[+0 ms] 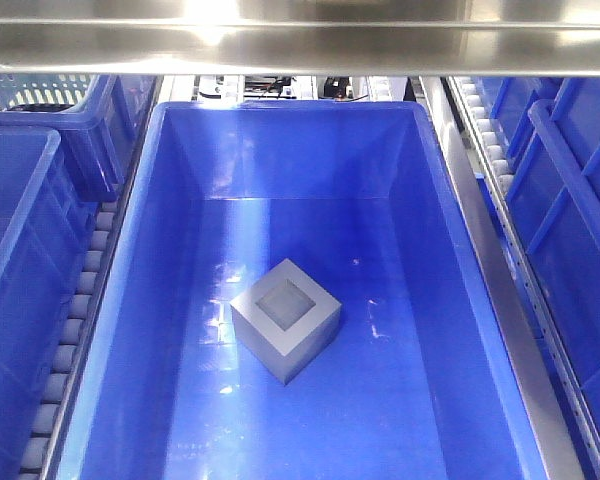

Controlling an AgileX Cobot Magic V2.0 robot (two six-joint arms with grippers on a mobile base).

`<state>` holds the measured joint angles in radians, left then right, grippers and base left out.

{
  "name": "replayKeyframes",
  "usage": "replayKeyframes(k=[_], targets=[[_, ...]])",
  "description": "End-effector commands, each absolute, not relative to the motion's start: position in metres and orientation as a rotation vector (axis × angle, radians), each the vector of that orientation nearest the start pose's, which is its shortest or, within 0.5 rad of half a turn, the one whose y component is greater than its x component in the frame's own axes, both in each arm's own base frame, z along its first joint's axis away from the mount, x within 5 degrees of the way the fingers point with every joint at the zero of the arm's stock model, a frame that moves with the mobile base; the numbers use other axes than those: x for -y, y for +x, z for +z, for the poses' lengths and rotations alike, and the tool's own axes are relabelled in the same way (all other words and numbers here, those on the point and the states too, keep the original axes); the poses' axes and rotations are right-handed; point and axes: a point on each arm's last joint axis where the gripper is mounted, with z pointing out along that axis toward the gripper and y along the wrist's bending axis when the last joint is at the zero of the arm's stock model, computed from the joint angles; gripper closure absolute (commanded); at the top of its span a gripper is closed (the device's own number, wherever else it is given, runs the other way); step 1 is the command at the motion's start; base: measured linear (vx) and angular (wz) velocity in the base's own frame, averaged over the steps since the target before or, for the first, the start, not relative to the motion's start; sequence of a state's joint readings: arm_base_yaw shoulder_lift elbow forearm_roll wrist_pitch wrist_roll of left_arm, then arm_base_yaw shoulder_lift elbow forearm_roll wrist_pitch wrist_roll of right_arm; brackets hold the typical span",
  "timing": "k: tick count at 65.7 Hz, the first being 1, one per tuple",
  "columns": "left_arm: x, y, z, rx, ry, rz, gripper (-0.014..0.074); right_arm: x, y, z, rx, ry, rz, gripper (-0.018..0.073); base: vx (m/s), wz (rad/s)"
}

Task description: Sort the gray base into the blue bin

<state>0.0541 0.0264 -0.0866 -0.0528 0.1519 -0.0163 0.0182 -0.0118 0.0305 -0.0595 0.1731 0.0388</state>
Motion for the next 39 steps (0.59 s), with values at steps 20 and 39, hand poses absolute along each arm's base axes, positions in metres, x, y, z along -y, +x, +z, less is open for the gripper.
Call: replayKeyframes(k=[20, 39], targets=[[-0.004, 0.056, 0.199, -1.466, -0.115, -0.017, 0.0602, 0.0, 0.057, 0.19, -1.604, -0.032, -0.019, 0.0568, 0.0, 0.0], [0.003, 0.056, 0.199, -1.472, 0.007, -0.066, 0.0602, 0.0, 0.057, 0.19, -1.604, -0.032, -0.019, 0.0568, 0.0, 0.0]])
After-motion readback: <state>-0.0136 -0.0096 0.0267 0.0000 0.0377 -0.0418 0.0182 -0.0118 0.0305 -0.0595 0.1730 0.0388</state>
